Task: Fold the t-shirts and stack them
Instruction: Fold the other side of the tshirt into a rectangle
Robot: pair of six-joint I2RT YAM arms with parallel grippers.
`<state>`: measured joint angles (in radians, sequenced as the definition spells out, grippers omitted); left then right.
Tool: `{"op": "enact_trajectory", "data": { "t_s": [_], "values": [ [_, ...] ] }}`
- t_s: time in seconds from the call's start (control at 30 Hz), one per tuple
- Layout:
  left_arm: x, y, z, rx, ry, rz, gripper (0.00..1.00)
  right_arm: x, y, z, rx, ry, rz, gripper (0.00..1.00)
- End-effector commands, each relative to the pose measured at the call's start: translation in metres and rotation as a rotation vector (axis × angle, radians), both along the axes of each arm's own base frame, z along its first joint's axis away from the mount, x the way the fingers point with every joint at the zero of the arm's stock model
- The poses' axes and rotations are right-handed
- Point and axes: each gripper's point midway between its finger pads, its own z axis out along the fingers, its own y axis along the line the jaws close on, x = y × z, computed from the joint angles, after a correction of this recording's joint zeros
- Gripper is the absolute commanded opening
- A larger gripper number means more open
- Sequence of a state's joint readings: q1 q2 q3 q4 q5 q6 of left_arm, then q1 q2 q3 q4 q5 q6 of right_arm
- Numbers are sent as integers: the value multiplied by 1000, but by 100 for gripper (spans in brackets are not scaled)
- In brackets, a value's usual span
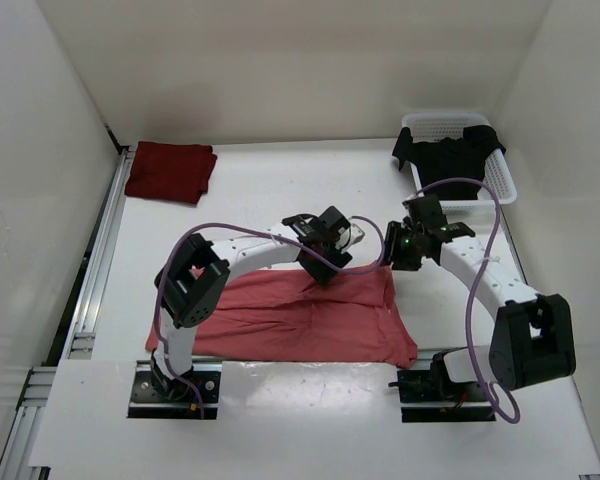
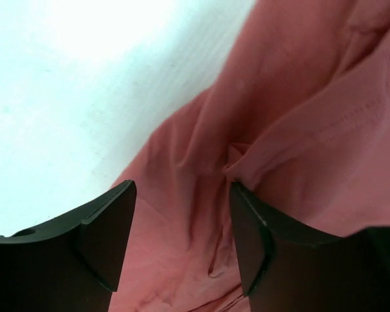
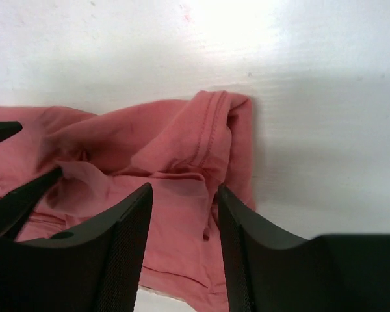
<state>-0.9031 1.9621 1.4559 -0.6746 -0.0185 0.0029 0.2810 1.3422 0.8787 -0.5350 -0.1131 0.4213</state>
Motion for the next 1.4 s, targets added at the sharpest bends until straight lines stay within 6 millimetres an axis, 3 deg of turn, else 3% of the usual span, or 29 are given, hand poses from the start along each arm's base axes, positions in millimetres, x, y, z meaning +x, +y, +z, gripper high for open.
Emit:
{"op": "enact_trajectory", "data": {
  "t_s": [0.0, 0.13, 0.23, 0.27, 0.3, 0.37, 0.4, 0.47, 0.5, 0.57, 0.6, 0.67, 0.7, 0.8, 0.93, 1.03, 1.3, 1.37],
  "values": [
    [26, -4, 34, -31, -111, 47, 71, 20, -2, 50, 3, -147, -8, 50],
    [45, 14, 68, -26, -196, 116, 75, -1, -7, 66, 36, -141, -75, 48],
    [54, 28, 94, -43, -251, 158, 84, -30, -3, 45, 79, -40, -75, 46],
    [54, 39, 92, -23, -251, 175, 84, -38, -1, 39, 95, -13, -77, 44],
    [55, 48, 100, -25, -267, 195, 84, -50, -3, 22, 87, 39, -75, 44],
    [57, 76, 94, 11, -260, 243, 83, -56, -2, 18, 104, 30, -86, 44],
    [63, 109, 87, 37, -245, 308, 81, -63, 2, 14, 132, 39, -69, 44],
    [62, 144, 79, 65, -213, 373, 78, -64, 7, 11, 160, 38, -52, 45],
    [61, 178, 63, 106, -177, 441, 78, -63, 8, 9, 162, 34, -51, 45],
    [55, 207, 62, 100, -160, 504, 78, -69, 11, 0, 183, 60, -36, 47],
    [45, 237, 46, 131, -114, 569, 78, -70, 13, -2, 193, 60, -30, 47],
    [40, 264, 42, 118, -117, 642, 78, -70, 15, -11, 205, 69, -34, 47],
    [34, 291, 28, 143, -103, 715, 78, -68, 15, -12, 205, 67, -34, 47],
    [26, 326, 18, 142, -84, 828, 78, -65, 16, -19, 202, 76, -35, 47],
    [31, 356, 7, 151, -53, 929, 78, -61, 16, -31, 182, 116, -44, 47],
    [35, 366, 2, 131, -24, 967, 78, -62, 12, -40, 149, 135, -49, 47],
    [30, 366, -24, 148, 59, 966, 76, -69, 8, -55, 137, 159, -64, 47],
    [31, 369, -27, 148, 60, 978, 76, -64, 12, -54, 155, 145, -65, 36]
  ]
}}
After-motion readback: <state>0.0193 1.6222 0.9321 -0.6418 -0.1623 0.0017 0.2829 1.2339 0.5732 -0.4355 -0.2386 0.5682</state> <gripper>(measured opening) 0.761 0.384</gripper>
